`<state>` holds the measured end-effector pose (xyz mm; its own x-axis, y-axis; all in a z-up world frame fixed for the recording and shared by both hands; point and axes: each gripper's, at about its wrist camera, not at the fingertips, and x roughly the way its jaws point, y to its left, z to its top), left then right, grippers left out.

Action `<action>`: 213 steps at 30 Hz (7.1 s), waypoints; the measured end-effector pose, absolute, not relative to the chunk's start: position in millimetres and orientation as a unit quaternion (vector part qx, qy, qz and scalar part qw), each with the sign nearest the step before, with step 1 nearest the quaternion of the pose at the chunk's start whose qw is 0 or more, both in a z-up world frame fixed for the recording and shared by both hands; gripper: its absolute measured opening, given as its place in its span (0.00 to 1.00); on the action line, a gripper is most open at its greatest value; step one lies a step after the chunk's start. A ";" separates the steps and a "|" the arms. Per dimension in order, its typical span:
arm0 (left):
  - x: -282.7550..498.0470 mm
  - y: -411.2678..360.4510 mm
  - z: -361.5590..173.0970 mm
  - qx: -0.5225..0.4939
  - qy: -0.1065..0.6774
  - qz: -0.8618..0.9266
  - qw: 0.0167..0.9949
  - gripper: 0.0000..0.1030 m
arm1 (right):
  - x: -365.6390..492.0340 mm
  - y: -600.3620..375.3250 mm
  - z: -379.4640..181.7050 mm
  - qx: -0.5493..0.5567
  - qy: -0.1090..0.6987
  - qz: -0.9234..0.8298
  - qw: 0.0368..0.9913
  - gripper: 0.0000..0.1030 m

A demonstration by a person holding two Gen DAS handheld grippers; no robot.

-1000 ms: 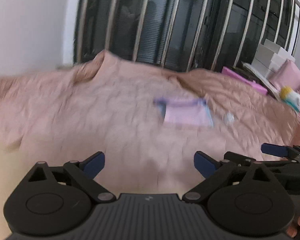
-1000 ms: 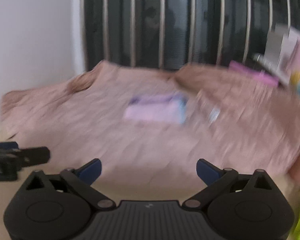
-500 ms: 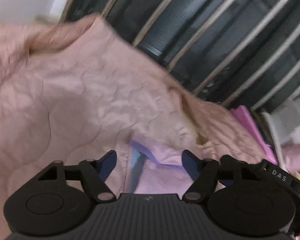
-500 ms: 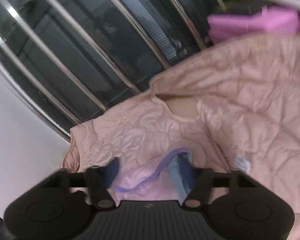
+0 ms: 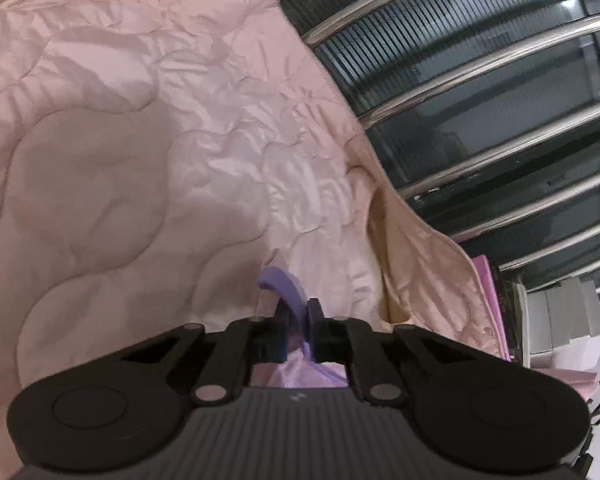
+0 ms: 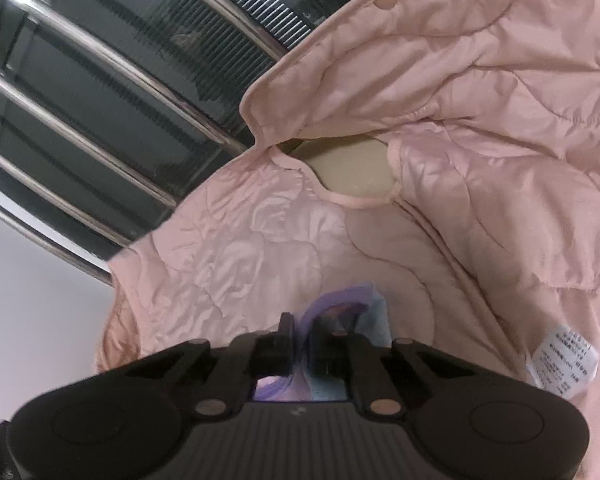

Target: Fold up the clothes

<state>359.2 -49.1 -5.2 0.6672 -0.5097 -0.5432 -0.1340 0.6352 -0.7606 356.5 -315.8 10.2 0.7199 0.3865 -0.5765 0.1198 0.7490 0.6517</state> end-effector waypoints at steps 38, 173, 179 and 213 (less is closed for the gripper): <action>-89.5 12.5 482.5 -0.206 -0.003 -0.269 0.941 0.02 | -120.6 -241.1 479.5 0.080 -0.086 0.206 0.972 0.02; -112.2 -8.5 24.1 -0.128 0.347 0.000 0.929 0.47 | -110.1 -227.4 68.9 -0.031 0.262 0.247 0.933 0.01; -116.1 -1.3 35.7 -0.158 0.316 0.001 0.936 0.53 | -140.7 -232.8 79.9 -0.023 0.236 0.257 0.937 0.06; -159.5 -24.6 86.5 -0.062 0.265 -0.061 0.960 0.01 | -108.8 -160.2 30.0 -0.286 0.200 0.209 0.914 0.35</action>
